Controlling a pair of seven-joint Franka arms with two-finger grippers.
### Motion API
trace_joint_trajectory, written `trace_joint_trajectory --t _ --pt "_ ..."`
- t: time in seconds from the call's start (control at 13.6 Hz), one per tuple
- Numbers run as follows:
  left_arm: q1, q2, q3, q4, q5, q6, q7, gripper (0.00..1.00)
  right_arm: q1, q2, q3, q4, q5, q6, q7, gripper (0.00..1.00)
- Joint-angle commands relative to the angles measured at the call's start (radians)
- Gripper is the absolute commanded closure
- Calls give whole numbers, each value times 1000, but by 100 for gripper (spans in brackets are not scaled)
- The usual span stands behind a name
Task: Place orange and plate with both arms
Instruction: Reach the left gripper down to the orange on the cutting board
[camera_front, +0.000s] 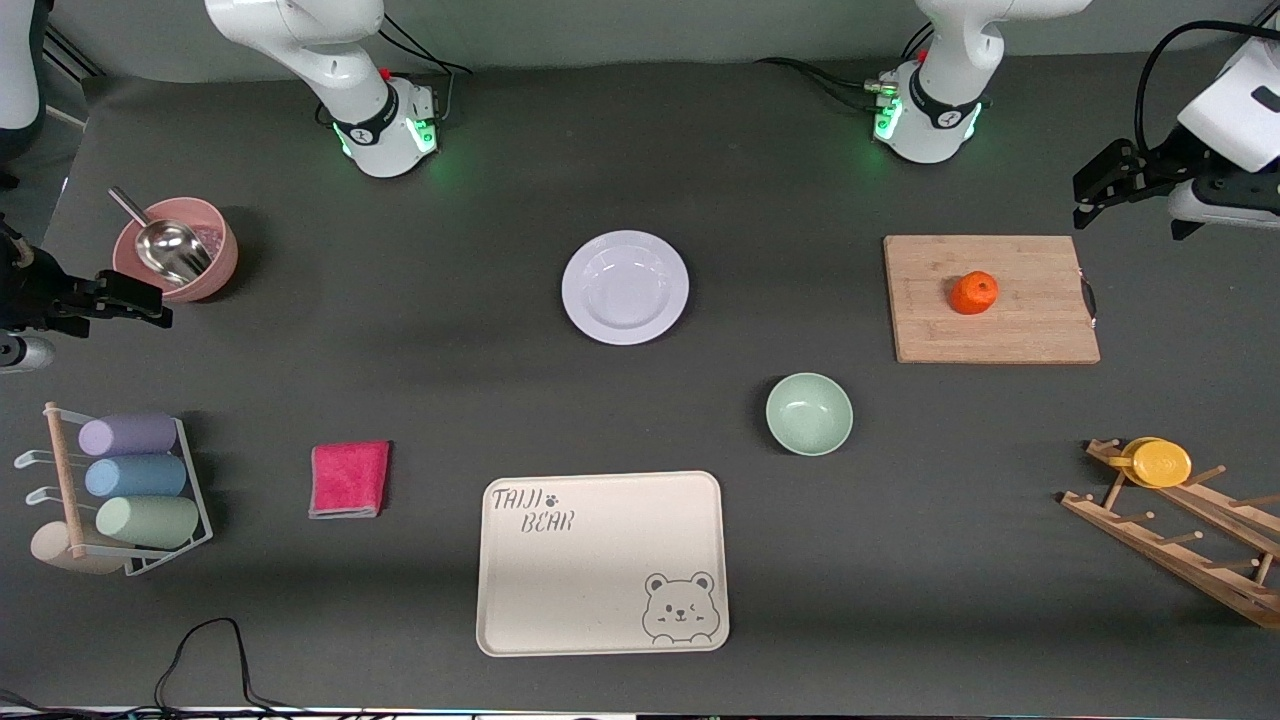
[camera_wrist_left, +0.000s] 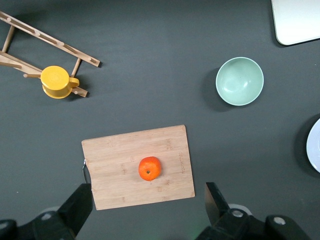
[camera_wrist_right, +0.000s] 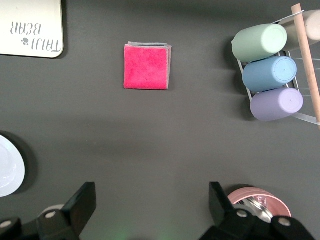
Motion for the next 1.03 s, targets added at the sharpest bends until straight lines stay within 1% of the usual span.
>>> trace_joint_trajectory --t 0.0,0.29,0.44,0.51,0.59,0.73,0.95 --pt "4 9 3 25 -14 -33 -2 0 2 -4 1 3 -12 -14 25 0" --pt "7 16 6 24 -13 -39 6 0 2 -4 1 3 -12 -14 25 0" --pt "7 47 8 19 -5 -105 4 0 2 -4 1 3 -12 -14 25 0" --pt "7 55 8 -17 -1 -116 3 0 3 -4 1 3 -12 -14 25 0" --pt "8 53 11 -83 2 -78 3 0 3 -4 1 3 -12 -14 25 0" --pt "37 44 11 -210 4 40 1 0 2 -4 1 3 -12 -14 25 0" --pt "73 -22 11 -477 4 294 4 0 3 -10 1 -3 -12 -14 25 0"
